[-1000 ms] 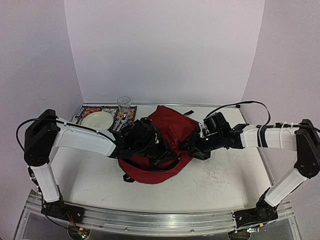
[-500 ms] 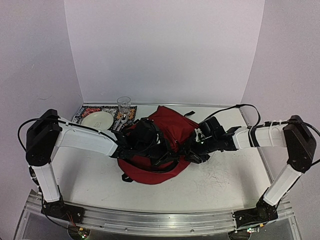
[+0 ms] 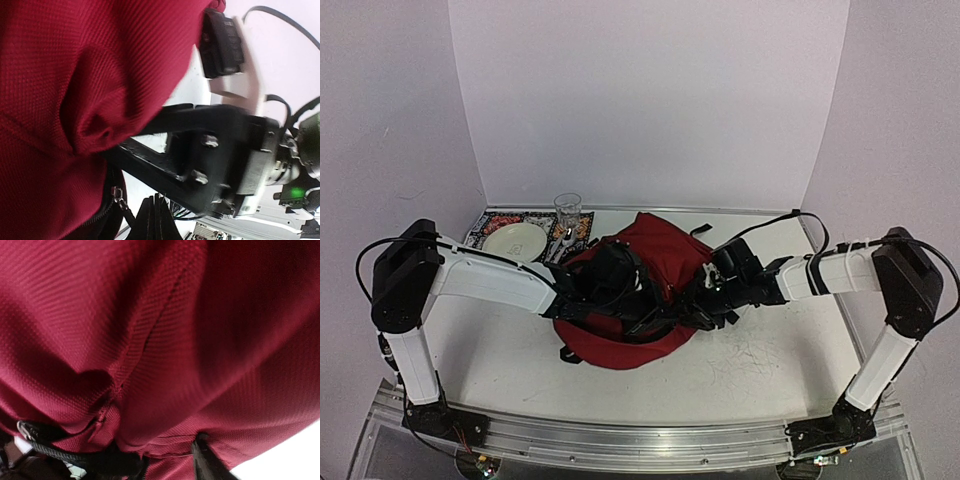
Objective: Pack the student bag
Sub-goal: Hold the student bag at the center of the board, then zip the largest pocket of the bag in the student bag.
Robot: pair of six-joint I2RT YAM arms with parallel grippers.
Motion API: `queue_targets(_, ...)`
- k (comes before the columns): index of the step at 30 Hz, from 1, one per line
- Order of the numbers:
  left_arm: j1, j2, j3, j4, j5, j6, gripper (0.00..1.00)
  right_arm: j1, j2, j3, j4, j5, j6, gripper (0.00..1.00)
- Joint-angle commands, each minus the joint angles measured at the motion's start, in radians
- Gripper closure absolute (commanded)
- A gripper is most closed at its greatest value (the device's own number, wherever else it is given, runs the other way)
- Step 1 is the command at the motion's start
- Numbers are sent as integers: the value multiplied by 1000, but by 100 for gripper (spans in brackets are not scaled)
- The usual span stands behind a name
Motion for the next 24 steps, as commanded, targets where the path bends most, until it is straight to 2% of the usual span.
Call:
queue_targets(1, -17, -9, 41, 26, 6, 20, 100, 9, 47, 45, -25, 11, 0, 75)
queue_targets(4, -18, -24, 30, 24, -7, 21, 100, 8, 32, 52, -31, 23, -12, 95)
queue_targets(6, -17, -44, 12, 22, -24, 22, 100, 1, 12, 48, -46, 42, -23, 100)
queue_targets(16, -4, -187, -51, -161, -163, 93, 100, -143, -169, -43, -132, 81, -117, 100)
queue_targets(24, 43, -274, -75, -266, -225, 158, 100, -303, -224, -57, -219, 67, -261, 100)
